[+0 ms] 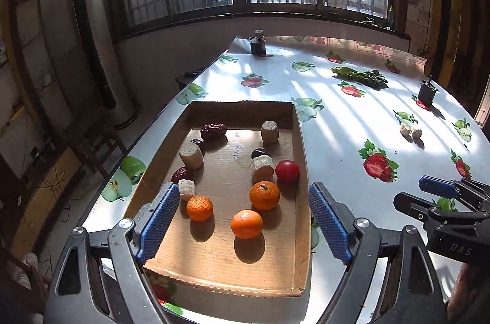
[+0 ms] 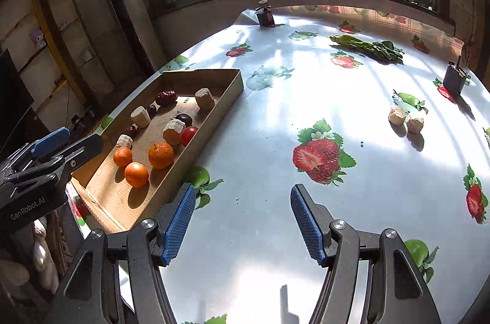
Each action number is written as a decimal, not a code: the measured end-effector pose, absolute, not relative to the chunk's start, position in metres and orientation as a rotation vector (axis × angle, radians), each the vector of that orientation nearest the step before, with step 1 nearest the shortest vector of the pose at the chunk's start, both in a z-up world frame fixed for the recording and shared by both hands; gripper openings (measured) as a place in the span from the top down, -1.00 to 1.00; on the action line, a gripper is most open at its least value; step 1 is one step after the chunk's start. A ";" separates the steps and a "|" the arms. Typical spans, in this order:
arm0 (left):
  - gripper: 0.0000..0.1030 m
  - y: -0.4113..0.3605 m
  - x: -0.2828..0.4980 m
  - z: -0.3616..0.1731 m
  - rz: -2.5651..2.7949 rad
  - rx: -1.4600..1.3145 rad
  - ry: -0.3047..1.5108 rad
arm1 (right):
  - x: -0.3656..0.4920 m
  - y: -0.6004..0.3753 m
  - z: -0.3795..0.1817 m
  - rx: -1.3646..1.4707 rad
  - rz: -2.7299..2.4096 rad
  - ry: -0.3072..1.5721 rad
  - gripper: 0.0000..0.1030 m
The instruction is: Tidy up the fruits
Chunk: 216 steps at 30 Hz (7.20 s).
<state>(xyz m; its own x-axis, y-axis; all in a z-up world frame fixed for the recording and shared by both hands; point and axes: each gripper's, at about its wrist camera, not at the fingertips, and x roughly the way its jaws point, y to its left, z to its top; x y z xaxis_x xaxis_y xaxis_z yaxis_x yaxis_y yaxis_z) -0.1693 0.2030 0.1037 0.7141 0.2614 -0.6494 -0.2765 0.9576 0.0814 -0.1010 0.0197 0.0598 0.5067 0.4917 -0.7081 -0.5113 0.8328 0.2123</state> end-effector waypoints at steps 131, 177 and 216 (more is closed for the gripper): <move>0.49 0.008 0.082 0.019 -0.270 -0.099 0.906 | 0.054 -0.163 0.017 0.185 0.182 0.898 0.57; 0.36 0.338 -0.167 0.024 0.323 -0.397 0.847 | -0.144 0.195 0.026 -0.253 0.920 0.895 0.54; -0.88 0.203 -0.196 0.108 0.482 -0.027 0.583 | -0.160 0.032 0.072 0.123 0.534 0.660 -0.52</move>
<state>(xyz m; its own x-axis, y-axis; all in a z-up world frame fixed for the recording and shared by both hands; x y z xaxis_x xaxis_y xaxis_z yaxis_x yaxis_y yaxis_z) -0.1962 0.2027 0.1082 0.7274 0.4297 -0.5350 -0.4446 0.8890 0.1095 -0.1599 0.0319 0.0718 0.6615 0.5087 -0.5510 -0.4327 0.8590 0.2736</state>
